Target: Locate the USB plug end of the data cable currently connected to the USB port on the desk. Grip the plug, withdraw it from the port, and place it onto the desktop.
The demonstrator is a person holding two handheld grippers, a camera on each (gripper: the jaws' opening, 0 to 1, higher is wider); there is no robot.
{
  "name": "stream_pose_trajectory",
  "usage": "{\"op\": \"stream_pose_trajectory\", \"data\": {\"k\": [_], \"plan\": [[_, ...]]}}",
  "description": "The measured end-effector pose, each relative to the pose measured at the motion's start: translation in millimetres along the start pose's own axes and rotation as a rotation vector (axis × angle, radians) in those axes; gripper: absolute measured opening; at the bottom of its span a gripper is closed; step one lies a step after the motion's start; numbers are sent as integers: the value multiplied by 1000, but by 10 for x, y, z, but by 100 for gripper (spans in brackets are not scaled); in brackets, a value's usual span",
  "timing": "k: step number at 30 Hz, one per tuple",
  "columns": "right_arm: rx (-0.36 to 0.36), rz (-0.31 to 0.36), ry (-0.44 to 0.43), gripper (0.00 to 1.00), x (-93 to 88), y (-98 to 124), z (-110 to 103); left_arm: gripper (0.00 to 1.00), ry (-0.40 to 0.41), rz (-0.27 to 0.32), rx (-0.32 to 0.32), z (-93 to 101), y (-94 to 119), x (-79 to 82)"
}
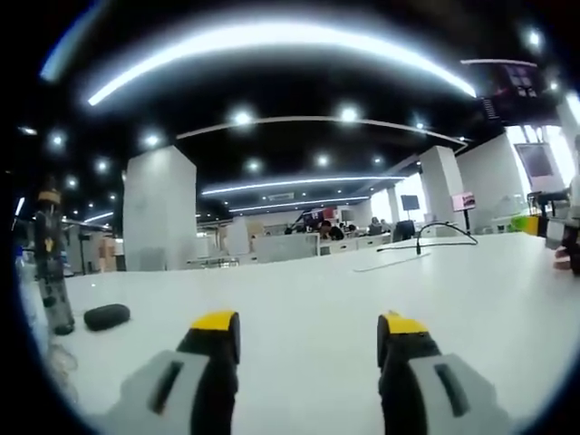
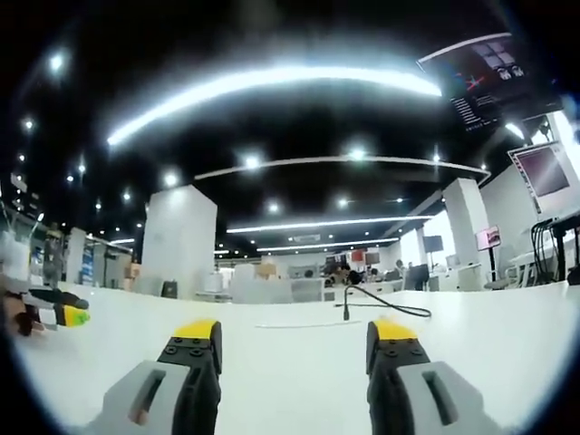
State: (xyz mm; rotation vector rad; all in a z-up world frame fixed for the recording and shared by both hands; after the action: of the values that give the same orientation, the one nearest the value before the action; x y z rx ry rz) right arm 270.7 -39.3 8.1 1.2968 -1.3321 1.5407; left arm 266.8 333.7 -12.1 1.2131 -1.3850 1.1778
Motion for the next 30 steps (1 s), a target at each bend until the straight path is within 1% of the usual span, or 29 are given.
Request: {"op": "stream_pose_trajectory", "data": {"k": [4, 6, 8, 9, 12, 15, 17, 21, 26, 30], "plan": [[-3, -5, -28, 65, -4, -22, 52, 61, 15, -5, -11, -4, -15, 2], [6, -7, -39, 65, -4, -41, 59, 61, 22, -7, -18, -5, -23, 6], [9, -11, -35, 65, -4, -50, 66, 61, 48, 12, 18, -72, -16, 46], [9, -12, -32, 65, -3, -52, 69, 61, 51, 18, 21, -82, -14, 55], [-2, -34, 28, 65, -8, -67, 125, 61, 94, 29, 27, -161, -15, 78], [-10, -39, 67, 65, 4, -72, 162, 61, 96, 11, 20, -182, -30, 62], [-12, -40, 81, 65, 16, -77, 170, 61, 100, 11, 14, -193, -34, 79], [-8, -42, 88, 65, 59, -111, 197, 61, 97, 20, -2, -182, -55, 163], [11, -38, 105, 65, 168, -191, 193, 62, 99, 38, -29, -160, -105, 301], [25, -25, 89, 65, 235, -242, 207, 62, 105, 52, -46, -140, -157, 398]]}}
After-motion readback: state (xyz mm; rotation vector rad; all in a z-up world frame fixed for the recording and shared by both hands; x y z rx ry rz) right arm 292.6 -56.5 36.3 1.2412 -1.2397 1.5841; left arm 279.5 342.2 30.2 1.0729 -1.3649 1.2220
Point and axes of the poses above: the point that each gripper's makers call its tool centre point, and the gripper's own axes: y roughly backward along the fingers, z roughly to its right, x roughly out of its top, the point moved 4 cm from there along y, roughly backward along the fingers, and after that the axes turned 5 degrees about x, right-handed, at the moved point
